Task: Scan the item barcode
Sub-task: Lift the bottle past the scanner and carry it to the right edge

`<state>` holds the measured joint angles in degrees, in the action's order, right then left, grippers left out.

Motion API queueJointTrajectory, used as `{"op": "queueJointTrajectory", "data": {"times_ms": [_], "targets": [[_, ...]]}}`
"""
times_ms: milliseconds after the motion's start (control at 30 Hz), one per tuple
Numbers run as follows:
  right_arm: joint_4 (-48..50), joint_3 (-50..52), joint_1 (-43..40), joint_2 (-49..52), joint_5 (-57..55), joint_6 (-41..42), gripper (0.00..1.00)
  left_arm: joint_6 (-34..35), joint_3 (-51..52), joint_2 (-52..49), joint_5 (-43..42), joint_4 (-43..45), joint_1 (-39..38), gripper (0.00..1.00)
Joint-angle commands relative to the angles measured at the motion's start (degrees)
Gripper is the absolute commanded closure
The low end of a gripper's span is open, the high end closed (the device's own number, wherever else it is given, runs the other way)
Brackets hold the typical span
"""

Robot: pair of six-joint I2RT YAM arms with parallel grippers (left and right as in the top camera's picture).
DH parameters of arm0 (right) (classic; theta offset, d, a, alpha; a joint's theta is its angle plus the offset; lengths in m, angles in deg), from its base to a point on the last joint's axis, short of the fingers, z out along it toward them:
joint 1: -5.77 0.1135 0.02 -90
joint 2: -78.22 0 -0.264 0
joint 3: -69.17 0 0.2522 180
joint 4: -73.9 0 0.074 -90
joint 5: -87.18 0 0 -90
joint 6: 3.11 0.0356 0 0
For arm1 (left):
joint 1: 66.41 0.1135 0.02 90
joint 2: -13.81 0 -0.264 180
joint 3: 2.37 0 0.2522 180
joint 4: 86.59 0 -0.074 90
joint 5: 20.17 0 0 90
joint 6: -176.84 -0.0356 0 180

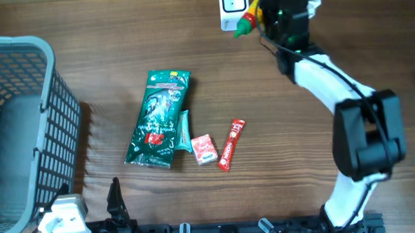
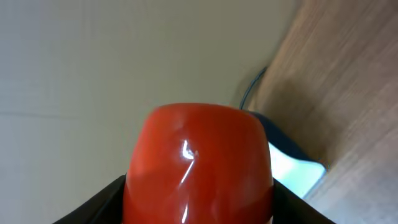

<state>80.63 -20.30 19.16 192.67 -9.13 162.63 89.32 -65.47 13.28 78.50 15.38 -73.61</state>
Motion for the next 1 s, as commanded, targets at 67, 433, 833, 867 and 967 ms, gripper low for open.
{"op": "queueJointTrajectory", "data": {"times_ms": [67,433,833,867,967], "targets": [[15.37,-8.22,4.46,14.10,-12.72,-0.96,0.67,0.15,-0.04,0.26,-0.28,0.11,0.31,0.00],[8.02,-31.89,3.37,28.59,-18.29,-8.35,0.62,0.15,-0.04,0.26,-0.28,0.11,0.31,0.00],[-28.81,-32.22,-4.81,8.44,-21.57,-17.68,0.63,0.15,-0.04,0.26,-0.28,0.11,0.31,0.00],[-36.54,-32.22,-8.59,5.92,-21.57,-17.68,0.64,0.15,-0.04,0.26,-0.28,0.11,0.31,0.00],[-51.76,-32.17,-19.85,4.44,-21.75,-17.73,0.63,0.15,-0.04,0.26,-0.28,0.11,0.31,0.00]]}}
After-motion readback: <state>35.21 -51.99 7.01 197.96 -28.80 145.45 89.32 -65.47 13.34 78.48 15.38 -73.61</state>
